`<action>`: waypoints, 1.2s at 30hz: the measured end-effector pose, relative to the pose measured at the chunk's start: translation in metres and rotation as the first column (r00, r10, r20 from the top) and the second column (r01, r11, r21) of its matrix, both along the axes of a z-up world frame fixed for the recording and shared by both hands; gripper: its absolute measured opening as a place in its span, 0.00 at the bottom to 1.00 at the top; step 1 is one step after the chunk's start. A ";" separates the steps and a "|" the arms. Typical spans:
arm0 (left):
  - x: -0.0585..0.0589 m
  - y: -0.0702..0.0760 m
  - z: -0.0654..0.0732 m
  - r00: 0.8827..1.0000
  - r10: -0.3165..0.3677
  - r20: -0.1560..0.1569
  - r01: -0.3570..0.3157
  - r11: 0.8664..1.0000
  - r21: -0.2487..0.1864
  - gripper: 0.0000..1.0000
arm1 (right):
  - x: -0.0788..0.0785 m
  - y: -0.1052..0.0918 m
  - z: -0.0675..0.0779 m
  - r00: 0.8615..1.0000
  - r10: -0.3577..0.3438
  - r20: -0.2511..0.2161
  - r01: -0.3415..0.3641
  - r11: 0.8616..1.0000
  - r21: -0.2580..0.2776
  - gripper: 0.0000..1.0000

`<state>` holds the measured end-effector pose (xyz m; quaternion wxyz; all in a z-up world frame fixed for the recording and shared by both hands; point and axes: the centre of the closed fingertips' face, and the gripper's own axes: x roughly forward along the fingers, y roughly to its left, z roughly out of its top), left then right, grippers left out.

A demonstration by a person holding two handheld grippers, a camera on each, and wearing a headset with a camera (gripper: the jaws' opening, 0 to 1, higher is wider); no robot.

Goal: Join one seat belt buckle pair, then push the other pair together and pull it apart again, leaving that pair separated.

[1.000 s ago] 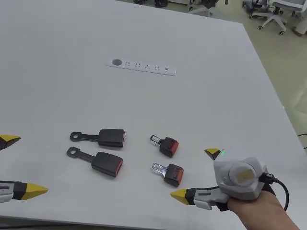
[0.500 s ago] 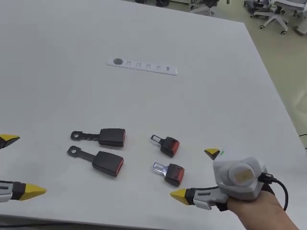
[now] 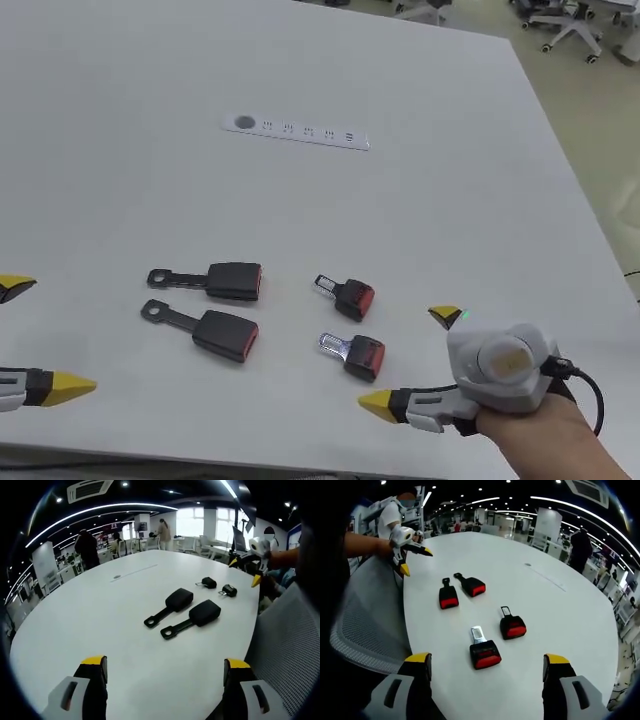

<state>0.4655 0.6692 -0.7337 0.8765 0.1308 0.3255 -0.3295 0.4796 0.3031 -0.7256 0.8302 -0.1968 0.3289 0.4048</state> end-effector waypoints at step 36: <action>-0.002 0.002 -0.001 1.000 0.011 -0.021 -0.011 1.000 0.008 0.96 | -0.007 0.003 0.005 1.000 -0.005 0.001 0.005 1.000 0.003 0.93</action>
